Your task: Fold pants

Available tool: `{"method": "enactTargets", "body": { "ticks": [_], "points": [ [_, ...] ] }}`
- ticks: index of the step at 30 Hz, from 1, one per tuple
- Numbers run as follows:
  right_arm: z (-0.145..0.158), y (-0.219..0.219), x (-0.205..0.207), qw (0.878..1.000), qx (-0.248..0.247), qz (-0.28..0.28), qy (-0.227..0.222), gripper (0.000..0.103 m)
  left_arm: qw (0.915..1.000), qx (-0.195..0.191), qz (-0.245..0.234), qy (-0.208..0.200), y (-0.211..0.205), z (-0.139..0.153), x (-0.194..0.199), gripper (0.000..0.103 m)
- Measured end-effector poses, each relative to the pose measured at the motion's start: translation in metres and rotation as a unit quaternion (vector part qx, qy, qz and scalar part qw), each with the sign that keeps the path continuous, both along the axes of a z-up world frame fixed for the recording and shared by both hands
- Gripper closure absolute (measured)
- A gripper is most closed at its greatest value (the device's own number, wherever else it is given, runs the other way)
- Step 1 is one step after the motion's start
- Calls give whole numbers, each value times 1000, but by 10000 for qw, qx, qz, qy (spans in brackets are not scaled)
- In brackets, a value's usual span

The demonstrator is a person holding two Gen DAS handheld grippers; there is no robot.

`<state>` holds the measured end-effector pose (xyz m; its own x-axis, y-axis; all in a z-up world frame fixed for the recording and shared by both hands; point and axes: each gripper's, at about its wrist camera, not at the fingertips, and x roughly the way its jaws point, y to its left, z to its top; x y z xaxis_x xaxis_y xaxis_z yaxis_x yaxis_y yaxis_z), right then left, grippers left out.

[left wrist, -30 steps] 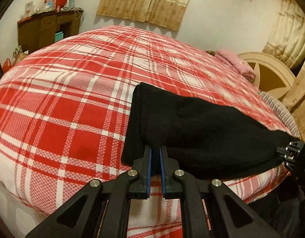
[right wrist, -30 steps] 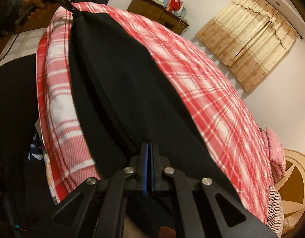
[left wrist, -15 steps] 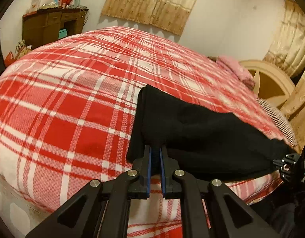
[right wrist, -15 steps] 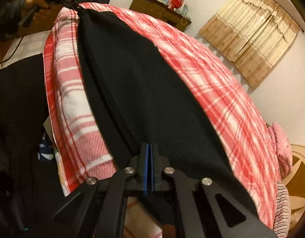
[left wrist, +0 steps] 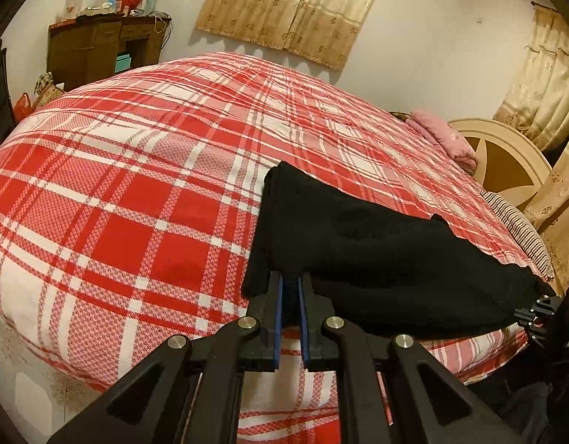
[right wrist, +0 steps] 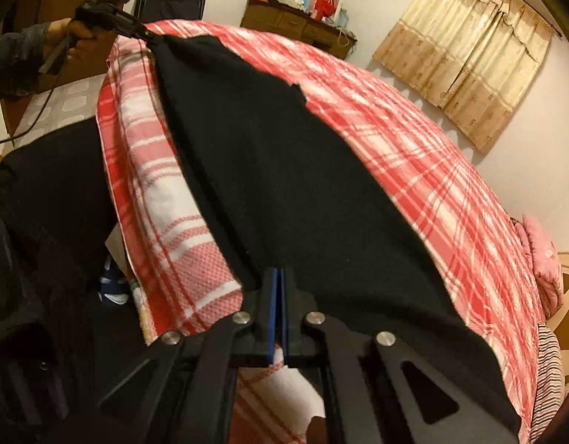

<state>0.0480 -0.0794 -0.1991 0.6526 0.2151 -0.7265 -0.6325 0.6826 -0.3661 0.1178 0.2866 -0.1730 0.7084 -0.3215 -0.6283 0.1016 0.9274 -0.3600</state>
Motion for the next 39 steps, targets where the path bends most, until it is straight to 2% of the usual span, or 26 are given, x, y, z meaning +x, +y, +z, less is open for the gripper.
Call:
{"method": "enactTargets", "body": {
  "ticks": [2,7,12,15,18,19,20,21,22,24,28,31,34,35,36,38,39],
  "points": [
    [3,-2,1,10000,34,-34,-13,101,10000,66,-5,53,-1,-3,3,96],
    [-22,-3,11,9994,-221,-149,205,101,10000,1,22,67,0,-6,-1,96],
    [-10,-3,-5,9998,-12,44,186,102,9999,-5,37,107,-1,-7,-5,96],
    [-22,-2,-4,9996,-240,-13,179,102,9999,14,62,105,-1,-7,-7,95],
    [-15,-11,-3,9994,63,-93,313,100,9997,108,78,219,-2,-6,-10,90],
    [-11,-14,-3,9992,148,-102,354,88,9995,185,95,244,-3,-5,-13,82],
    [-5,-18,-7,9992,216,-155,297,75,9986,422,183,246,-6,-2,-17,70],
    [-1,-22,-9,9993,234,-214,220,48,9977,589,256,231,-7,1,-21,65],
    [5,-29,-13,9991,257,-317,99,32,9964,775,311,164,-10,5,-26,63],
    [16,-44,-18,9980,374,-502,-37,31,9952,923,305,52,-12,11,-35,63],
    [39,-99,-24,9881,716,-1349,-162,32,9924,1143,369,-250,-22,29,-42,63],
    [63,-159,-32,9678,948,-2286,-452,34,9898,1321,95,-522,-48,42,-38,63],
    [91,-229,-44,9289,1456,-3345,-632,33,9875,1298,-559,-695,-95,47,-29,63],
    [102,-258,-48,9085,1643,-3769,-747,33,9858,1269,-819,-733,-114,46,-25,63],
    [109,-278,-51,8935,1789,-4040,-805,33,9840,1246,-1035,-747,-132,45,-21,63],
    [115,-323,-51,8593,2109,-4617,-627,33,9777,1200,-1547,-759,-175,38,-10,63],
    [114,-339,-47,8477,2190,-4812,-427,33,9754,1176,-1705,-750,-189,34,-7,63]
  ]
}}
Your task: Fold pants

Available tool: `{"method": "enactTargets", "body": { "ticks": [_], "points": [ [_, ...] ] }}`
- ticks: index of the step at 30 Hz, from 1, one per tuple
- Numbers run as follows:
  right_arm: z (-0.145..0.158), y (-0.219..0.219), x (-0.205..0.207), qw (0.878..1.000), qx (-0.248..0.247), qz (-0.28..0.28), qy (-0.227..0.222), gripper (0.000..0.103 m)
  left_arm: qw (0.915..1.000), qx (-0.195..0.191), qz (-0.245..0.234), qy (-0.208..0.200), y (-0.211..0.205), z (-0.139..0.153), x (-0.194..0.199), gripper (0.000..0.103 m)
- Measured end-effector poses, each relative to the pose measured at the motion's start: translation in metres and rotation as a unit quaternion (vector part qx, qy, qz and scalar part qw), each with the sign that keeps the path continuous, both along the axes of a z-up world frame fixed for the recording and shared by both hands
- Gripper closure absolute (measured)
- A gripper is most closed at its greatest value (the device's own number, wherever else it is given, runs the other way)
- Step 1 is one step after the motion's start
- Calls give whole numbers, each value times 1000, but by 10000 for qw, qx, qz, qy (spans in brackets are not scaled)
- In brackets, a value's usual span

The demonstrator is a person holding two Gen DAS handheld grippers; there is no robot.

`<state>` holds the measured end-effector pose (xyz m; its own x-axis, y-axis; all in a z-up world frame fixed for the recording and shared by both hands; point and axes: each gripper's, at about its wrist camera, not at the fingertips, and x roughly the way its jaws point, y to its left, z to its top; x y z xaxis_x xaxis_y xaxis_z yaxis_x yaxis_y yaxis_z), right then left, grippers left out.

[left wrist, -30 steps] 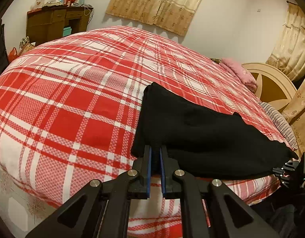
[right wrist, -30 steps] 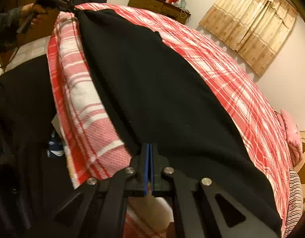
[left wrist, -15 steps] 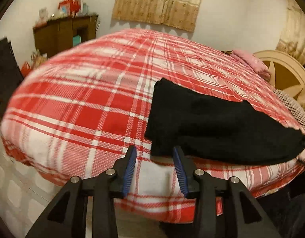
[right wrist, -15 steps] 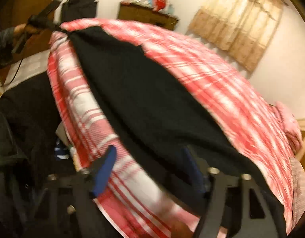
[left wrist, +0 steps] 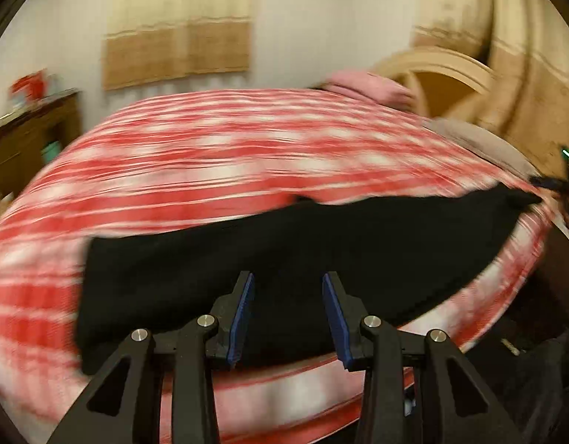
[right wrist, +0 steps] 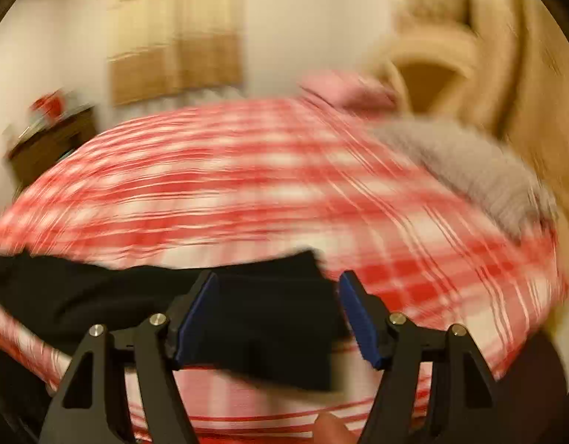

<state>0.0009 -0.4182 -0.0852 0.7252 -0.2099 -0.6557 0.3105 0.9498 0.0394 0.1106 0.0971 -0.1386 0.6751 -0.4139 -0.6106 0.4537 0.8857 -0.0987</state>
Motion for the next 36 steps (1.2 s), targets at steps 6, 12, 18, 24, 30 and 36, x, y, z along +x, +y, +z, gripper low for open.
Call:
{"method": "enactTargets", "body": {
  "ticks": [6,12,18,24,30,36],
  "points": [
    [-31,-43,19,9906,1164,-105,707,46,9969,-104,-741,257,-71,-23,8,63],
    [-32,-52,8,9848,1625,-75,610,88,9923,32,-1044,659,-105,-51,10,63],
    [-11,-35,10,9933,1027,88,526,94,9924,-242,-982,701,-99,-54,8,62],
    [4,-10,26,9987,-151,-48,487,96,9928,-256,-956,679,-102,-57,7,62],
    [7,-6,23,9970,-505,-148,570,98,9924,-397,-928,700,-99,-59,8,62],
    [1,-32,15,9987,211,-30,456,34,9922,-417,-921,733,-100,-59,10,62]
  ]
}}
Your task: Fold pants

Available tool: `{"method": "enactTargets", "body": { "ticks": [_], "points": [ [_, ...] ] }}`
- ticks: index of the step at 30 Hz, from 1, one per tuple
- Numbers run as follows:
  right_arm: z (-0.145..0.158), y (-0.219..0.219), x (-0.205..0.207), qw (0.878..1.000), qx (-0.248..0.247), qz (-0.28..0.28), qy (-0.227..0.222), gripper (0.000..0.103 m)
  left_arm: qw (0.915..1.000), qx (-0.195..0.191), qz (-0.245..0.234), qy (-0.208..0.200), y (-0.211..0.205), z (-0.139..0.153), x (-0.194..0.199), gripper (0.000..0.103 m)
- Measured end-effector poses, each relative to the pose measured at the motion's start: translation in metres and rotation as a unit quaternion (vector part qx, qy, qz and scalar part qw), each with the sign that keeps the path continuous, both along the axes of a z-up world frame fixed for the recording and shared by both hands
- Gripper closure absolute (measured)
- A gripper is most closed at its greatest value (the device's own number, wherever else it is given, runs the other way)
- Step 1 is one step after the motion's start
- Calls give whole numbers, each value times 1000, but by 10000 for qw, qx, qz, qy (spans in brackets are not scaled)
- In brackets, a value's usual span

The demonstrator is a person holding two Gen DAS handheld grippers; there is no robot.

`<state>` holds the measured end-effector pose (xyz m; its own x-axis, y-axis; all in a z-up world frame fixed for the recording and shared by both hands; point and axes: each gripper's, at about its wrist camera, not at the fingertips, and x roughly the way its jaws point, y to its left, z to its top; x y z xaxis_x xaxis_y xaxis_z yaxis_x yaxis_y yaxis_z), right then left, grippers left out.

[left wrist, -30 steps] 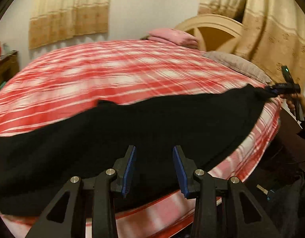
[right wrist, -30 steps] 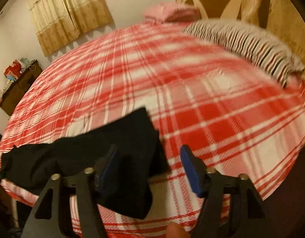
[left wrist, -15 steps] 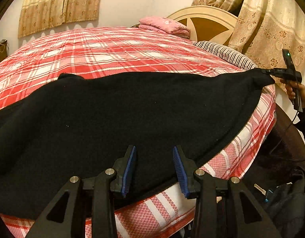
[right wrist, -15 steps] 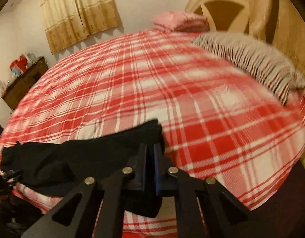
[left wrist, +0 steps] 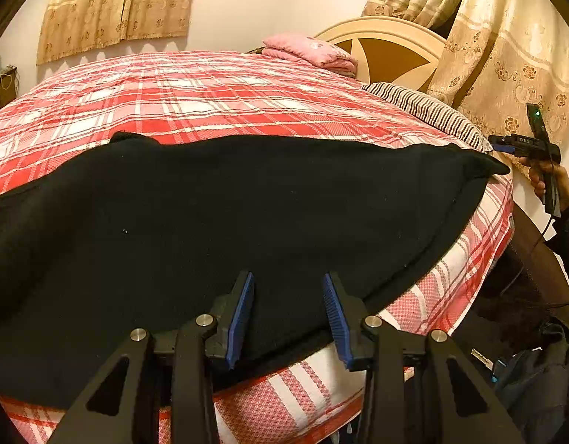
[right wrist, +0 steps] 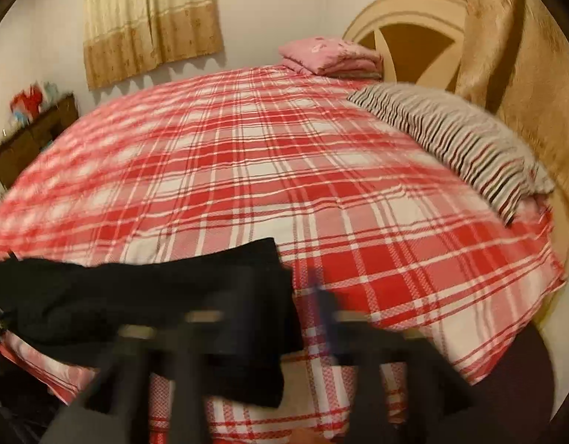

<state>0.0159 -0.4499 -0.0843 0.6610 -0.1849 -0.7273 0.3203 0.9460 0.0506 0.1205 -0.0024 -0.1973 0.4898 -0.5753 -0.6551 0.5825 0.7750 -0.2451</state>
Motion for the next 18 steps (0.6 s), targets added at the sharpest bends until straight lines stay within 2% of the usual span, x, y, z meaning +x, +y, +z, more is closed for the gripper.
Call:
{"method": "enactTargets", "body": {
  "ticks": [3,5,7,9,12,18],
  "points": [
    [-7,-8,5,9992,388,44,71,37,10000,14,11,-9,-1,0,-1,62],
    [-14,-12,12,9975,684,80,157,45,10000,32,10,-33,-1,-1,-1,61],
    [-24,-14,20,9955,895,139,295,77,9999,79,-4,-78,-2,-1,-2,61],
    [-30,-11,23,9949,909,203,383,87,9998,159,-35,-140,-4,-1,-3,61],
    [-31,-2,23,9951,825,357,414,95,9997,166,-68,-159,-4,-2,-3,58],
    [-2,8,25,9989,241,388,133,96,9997,142,-73,-162,-5,-2,-3,56]
  ]
}}
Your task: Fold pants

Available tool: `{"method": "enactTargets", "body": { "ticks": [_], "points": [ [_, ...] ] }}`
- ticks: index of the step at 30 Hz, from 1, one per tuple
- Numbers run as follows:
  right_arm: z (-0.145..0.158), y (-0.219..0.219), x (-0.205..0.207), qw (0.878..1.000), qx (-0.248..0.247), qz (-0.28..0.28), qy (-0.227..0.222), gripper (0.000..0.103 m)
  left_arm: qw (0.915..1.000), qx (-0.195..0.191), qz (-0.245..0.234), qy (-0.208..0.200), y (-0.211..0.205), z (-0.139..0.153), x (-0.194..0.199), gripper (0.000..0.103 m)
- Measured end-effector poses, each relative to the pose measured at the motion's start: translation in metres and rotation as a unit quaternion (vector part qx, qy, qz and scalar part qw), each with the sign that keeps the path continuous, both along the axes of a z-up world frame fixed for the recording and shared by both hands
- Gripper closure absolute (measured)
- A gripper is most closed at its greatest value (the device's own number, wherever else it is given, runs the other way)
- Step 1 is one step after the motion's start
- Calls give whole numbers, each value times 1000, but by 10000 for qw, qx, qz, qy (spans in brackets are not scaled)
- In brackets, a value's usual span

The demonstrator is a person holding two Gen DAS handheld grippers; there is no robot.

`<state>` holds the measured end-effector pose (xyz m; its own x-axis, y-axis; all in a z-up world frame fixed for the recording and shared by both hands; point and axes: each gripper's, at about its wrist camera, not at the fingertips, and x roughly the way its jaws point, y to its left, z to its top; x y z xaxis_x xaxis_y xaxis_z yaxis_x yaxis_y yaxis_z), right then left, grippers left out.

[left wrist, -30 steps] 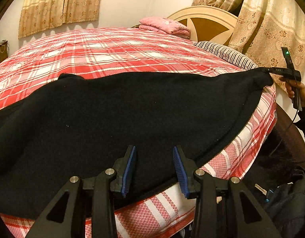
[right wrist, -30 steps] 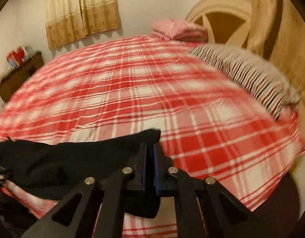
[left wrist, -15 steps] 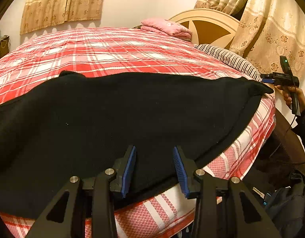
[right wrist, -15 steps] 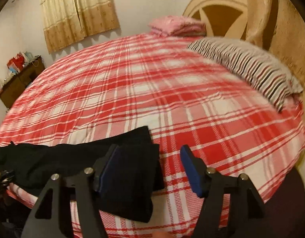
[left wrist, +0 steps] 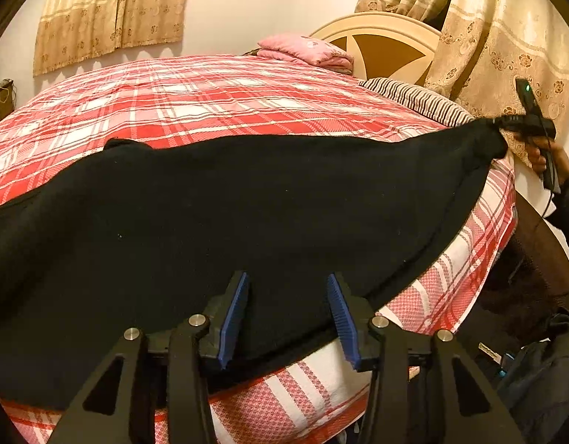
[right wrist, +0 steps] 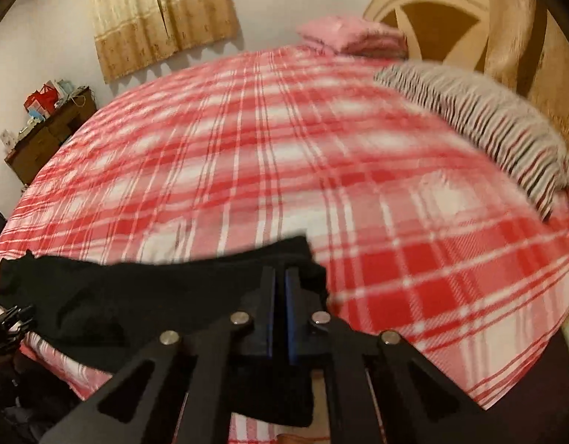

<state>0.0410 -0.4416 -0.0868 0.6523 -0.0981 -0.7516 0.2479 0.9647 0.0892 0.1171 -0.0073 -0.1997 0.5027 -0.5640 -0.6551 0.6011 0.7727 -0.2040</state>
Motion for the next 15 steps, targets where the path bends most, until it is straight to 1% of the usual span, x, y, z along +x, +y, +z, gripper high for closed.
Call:
{"method": "enactTargets", "body": {
  "ticks": [1,4,6,7,8,9,10,11,12,13,14,15],
  "points": [
    [9,1,1,9999,-90,16,-137,96,10000,-10,3,3,0,0,0,56],
    [25,7,7,9985,-376,64,-394,96,10000,-42,9,3,1,-1,0,56],
    [23,9,14,9979,-528,66,-360,96,10000,-65,10,-3,1,-1,0,56],
    [16,8,19,9973,-685,16,-276,96,10000,-75,12,-5,2,-1,-1,56],
    [10,5,21,9973,-704,-25,-196,95,10000,-73,11,-12,2,-1,-1,56],
    [-7,-4,28,9984,-549,-74,91,92,10000,-51,9,-28,1,-1,-2,56],
    [-17,-10,31,9984,-480,-113,292,81,10000,27,9,-76,0,0,-3,56],
    [-29,-17,32,9971,-539,-216,483,72,9998,133,15,-147,-3,2,-5,56],
    [-38,-23,30,9951,-692,-396,588,56,9992,295,32,-269,-6,4,-9,56],
    [-42,-27,26,9947,-692,-479,590,54,9980,473,44,-423,-10,5,-13,56],
    [-42,-33,17,9959,-522,-546,496,54,9958,670,20,-625,-15,7,-18,56],
    [-38,-38,9,9968,-349,-608,388,54,9944,762,-24,-725,-18,8,-21,56]
  ]
}}
